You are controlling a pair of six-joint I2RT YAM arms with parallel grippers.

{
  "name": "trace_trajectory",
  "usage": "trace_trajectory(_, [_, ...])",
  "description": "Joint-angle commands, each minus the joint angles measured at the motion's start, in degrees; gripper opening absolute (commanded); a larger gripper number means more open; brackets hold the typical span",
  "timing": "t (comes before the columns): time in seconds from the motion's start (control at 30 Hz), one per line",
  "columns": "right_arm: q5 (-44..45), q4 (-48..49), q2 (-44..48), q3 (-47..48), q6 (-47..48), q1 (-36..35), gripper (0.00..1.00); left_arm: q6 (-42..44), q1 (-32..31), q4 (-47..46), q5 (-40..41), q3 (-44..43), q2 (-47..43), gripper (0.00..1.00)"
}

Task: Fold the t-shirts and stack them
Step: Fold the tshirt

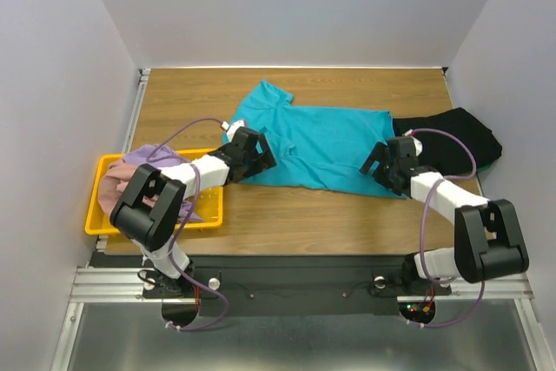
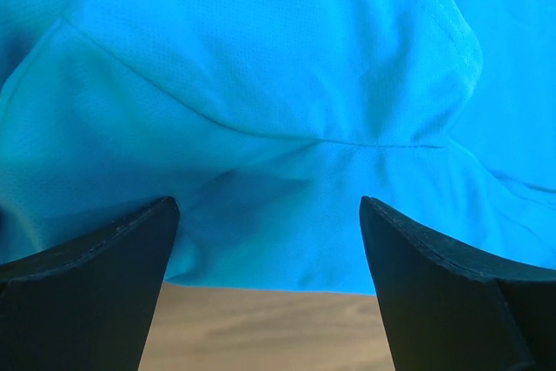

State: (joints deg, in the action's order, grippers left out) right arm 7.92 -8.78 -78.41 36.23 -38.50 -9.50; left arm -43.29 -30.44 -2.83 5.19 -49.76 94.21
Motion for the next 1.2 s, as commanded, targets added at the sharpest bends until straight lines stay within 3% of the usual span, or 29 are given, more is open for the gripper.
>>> trace_trajectory(0.0, [2.6, -8.2, 5.0, -4.2, -3.0, -0.2, 1.00, -6.3, -3.5, 10.2, 1.1, 5.5, -1.3, 0.99])
trace_trajectory(0.17, [3.3, -11.7, 9.1, -6.0, -3.5, -0.1, 1.00, -9.9, -8.5, 15.6, 2.1, 8.3, -6.2, 0.98])
trace_trajectory(0.37, [5.4, -13.8, 13.4, -3.6, -2.9, -0.2, 1.00, -15.4, -10.8, 27.9, 11.8, 7.9, -14.8, 0.98])
trace_trajectory(0.5, [4.5, -14.3, 14.9, -2.1, -0.6, -0.1, 1.00, -13.1, -10.9, 26.8, 10.7, 8.2, -17.4, 0.98])
trace_trajectory(0.7, [2.3, -14.3, 15.5, 3.7, 4.2, -0.2, 1.00, -5.9, -11.8, 21.6, 12.6, 0.8, -19.5, 0.98])
trace_trajectory(0.93, [6.1, -12.8, 3.5, 18.1, 6.8, -0.2, 1.00, 4.2, -6.8, 18.3, 16.4, -17.5, -11.1, 0.99])
trace_trajectory(1.17, [11.9, -9.5, -15.1, 33.6, 9.8, -0.2, 1.00, 11.1, 3.8, 18.2, 12.0, -35.3, 8.4, 0.98])
